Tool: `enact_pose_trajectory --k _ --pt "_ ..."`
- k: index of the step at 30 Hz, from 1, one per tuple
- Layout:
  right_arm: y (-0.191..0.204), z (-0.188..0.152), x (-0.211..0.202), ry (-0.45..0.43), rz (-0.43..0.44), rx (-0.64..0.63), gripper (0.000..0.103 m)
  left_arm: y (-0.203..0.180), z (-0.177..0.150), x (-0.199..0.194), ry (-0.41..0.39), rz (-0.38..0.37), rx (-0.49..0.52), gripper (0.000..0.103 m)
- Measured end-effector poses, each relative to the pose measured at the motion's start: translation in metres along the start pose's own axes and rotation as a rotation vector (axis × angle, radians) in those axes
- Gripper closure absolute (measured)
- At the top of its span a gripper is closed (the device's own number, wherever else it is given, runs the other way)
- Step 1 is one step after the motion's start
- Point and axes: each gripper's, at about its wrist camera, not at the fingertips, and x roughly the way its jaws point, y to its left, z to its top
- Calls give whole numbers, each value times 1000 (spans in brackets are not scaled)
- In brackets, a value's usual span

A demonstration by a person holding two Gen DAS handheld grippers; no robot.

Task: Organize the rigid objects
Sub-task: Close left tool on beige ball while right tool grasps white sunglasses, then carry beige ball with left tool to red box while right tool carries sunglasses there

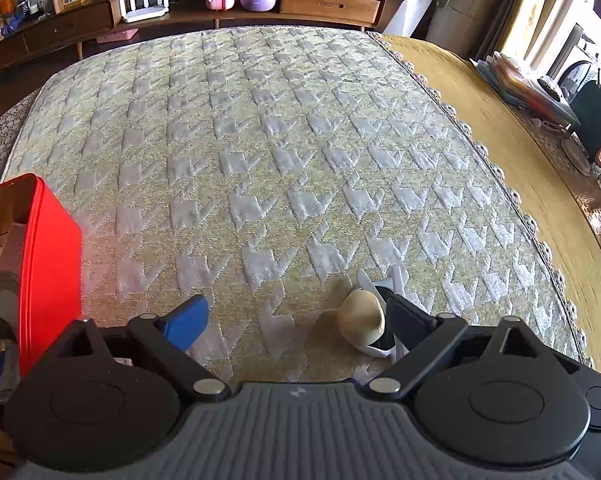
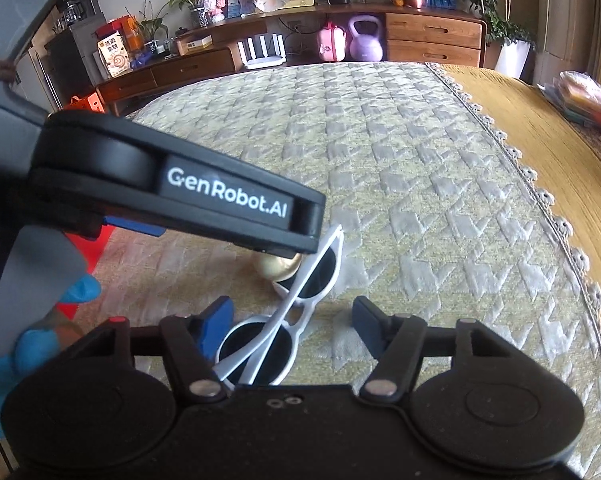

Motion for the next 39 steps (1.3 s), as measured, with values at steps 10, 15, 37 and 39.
enact_pose_trajectory --k 10,15,37,39 --pt "6 -2 -3 -2 -11 -64 61 -10 -1 2 -6 -84 -3 57" --pt "0 -4 -7 -3 -6 -49 70 -12 2 3 -1 -122 -42 71" --pt "-39 -2 -28 -28 -32 5 97 9 -14 -14 -2 -116 -58 79" --pt "-43 -3 -33 -38 -35 17 97 12 -14 -17 -3 -120 -68 79"
